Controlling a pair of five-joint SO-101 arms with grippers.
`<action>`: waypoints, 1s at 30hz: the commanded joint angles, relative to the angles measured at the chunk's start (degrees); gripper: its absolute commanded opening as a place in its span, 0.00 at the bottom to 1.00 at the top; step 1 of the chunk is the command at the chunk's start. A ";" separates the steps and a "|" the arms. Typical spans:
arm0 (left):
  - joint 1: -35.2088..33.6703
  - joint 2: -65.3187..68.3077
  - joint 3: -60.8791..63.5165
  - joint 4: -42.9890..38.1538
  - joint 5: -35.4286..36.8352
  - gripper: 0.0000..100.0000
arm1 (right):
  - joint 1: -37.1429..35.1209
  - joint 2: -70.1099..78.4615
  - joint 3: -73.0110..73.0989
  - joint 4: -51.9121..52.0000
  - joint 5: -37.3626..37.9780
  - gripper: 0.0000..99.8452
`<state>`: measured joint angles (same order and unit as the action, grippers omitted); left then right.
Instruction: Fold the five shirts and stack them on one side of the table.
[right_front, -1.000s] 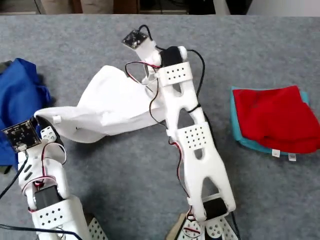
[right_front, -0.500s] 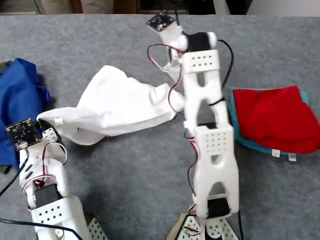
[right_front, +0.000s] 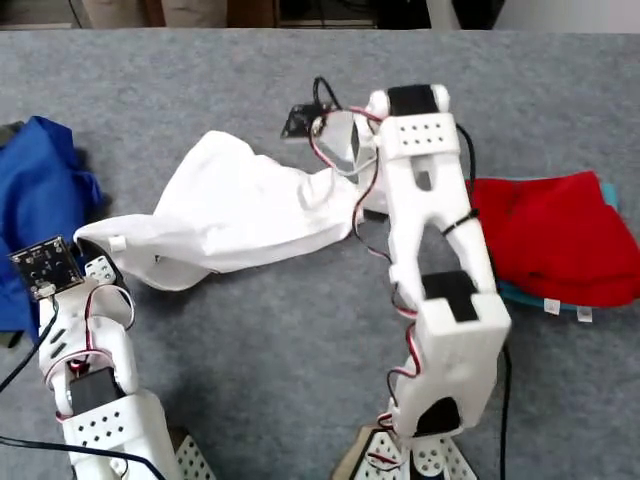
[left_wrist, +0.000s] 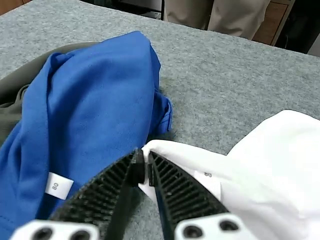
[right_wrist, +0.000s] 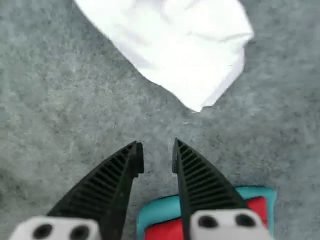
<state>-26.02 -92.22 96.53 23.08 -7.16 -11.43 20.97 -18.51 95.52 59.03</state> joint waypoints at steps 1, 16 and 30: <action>-0.70 0.13 0.79 -1.32 0.09 0.02 | 0.66 -6.37 8.84 -9.41 3.08 0.11; -0.44 0.13 0.79 -1.32 0.09 0.02 | -3.65 -16.13 41.71 -52.31 10.99 0.15; -0.35 0.13 0.79 -1.32 0.09 0.02 | -4.44 -26.77 43.91 -40.97 11.16 0.12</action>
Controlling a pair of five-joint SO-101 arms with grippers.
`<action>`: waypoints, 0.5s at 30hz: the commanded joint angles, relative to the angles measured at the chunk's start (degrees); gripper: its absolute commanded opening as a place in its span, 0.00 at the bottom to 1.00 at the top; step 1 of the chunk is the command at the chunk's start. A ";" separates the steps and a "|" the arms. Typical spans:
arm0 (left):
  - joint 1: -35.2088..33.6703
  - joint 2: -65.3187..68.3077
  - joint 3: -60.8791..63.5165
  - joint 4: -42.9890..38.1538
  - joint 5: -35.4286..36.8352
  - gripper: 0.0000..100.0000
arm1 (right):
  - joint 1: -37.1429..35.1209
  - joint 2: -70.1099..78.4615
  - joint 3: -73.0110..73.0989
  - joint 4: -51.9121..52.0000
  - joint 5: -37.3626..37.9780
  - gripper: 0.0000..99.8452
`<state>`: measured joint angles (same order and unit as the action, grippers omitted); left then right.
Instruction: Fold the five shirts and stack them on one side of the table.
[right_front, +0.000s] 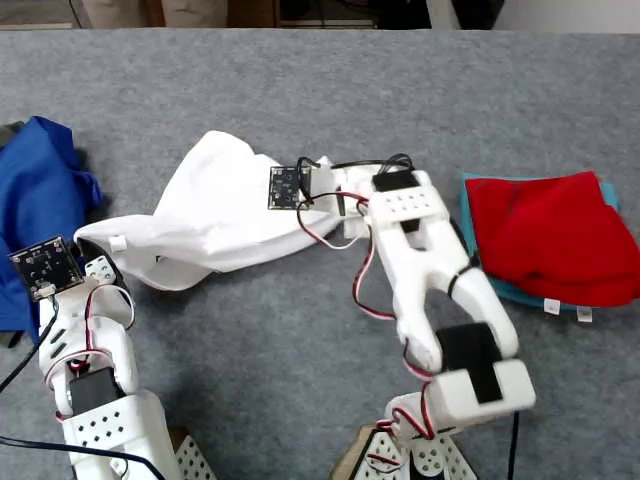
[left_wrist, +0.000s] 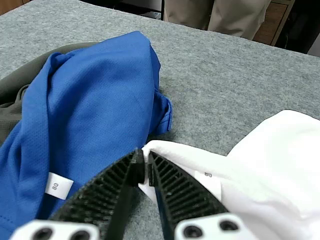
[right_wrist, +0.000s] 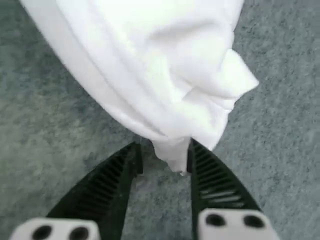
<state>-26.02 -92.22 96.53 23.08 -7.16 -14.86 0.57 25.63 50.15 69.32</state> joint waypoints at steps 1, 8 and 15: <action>-0.35 0.13 0.79 -1.32 0.09 0.02 | -1.19 -7.69 -0.22 5.71 0.88 0.12; -0.35 0.13 0.79 -1.32 0.09 0.02 | -5.67 -9.54 1.10 5.01 -2.64 0.13; -0.35 0.13 0.79 -1.32 0.09 0.02 | -8.66 -6.99 10.07 -4.75 -4.13 0.18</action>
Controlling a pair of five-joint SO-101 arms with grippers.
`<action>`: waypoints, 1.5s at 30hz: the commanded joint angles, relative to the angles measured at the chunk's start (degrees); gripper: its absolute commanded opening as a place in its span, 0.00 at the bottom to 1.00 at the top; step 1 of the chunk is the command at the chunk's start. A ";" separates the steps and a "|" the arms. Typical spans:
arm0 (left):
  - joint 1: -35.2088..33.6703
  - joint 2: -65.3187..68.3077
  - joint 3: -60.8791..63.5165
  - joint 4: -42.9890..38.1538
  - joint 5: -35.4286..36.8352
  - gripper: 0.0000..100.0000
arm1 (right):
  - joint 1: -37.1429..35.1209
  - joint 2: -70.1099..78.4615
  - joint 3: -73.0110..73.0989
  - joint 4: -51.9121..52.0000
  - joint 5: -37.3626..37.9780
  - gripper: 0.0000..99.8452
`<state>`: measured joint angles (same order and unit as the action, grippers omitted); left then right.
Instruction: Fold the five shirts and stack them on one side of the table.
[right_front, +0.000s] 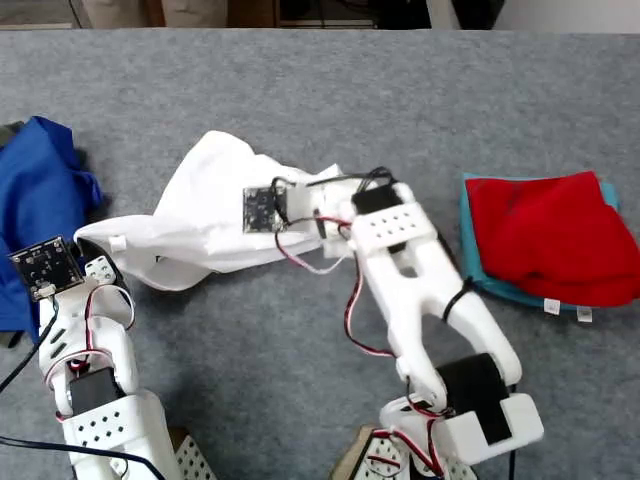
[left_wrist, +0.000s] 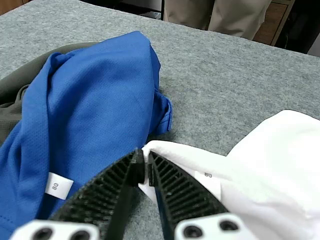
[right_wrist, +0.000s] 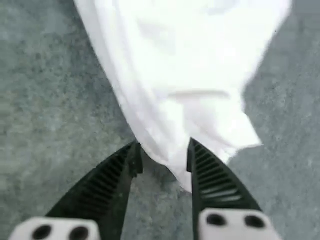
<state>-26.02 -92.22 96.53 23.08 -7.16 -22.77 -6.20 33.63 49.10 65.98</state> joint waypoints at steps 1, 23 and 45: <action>-0.35 0.13 0.79 -1.32 0.09 0.02 | -0.57 0.13 2.86 -4.57 -0.79 0.18; -0.35 0.13 0.79 -1.32 0.00 0.02 | 8.92 15.25 -8.48 -9.58 0.35 0.17; -0.35 0.13 0.79 -1.32 0.00 0.02 | 8.66 6.73 -8.31 -3.16 1.76 0.13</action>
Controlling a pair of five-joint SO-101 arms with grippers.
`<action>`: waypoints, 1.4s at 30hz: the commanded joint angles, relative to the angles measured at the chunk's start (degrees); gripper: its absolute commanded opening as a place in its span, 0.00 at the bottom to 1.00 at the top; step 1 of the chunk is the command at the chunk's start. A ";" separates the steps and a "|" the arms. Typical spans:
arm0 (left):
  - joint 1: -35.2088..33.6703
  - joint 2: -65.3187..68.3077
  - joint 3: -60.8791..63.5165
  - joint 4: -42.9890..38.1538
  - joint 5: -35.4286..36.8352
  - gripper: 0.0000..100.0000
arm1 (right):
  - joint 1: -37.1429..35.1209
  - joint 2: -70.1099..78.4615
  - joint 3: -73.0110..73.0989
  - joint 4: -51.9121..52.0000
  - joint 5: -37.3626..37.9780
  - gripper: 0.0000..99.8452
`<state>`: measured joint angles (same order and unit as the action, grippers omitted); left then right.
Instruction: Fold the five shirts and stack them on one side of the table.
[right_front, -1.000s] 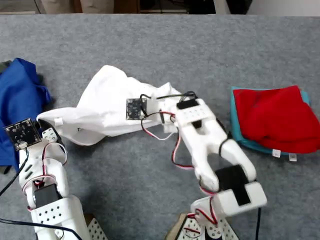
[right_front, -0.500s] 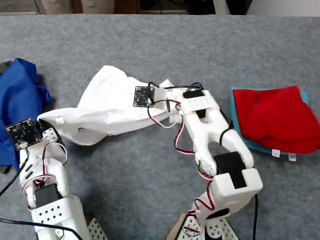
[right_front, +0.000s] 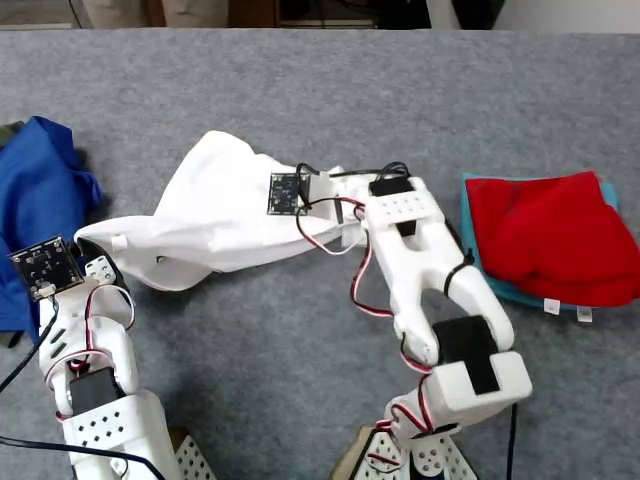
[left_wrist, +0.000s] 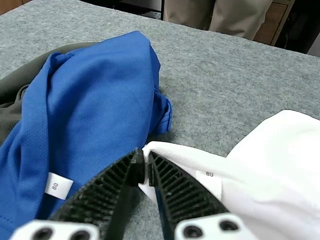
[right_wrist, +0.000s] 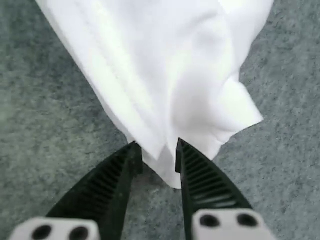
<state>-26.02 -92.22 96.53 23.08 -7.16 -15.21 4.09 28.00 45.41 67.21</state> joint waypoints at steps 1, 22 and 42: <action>-0.35 0.13 0.79 -1.32 0.00 0.02 | 1.10 -3.56 -2.68 0.53 0.53 0.13; -0.35 0.13 0.79 -1.32 0.00 0.02 | -4.09 -3.38 1.10 -3.52 0.62 0.13; -0.35 0.13 0.79 -1.23 0.00 0.02 | -3.21 1.01 1.10 -3.43 0.62 0.08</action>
<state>-26.02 -92.22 96.53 23.08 -7.16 -18.64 5.93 29.49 42.86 67.21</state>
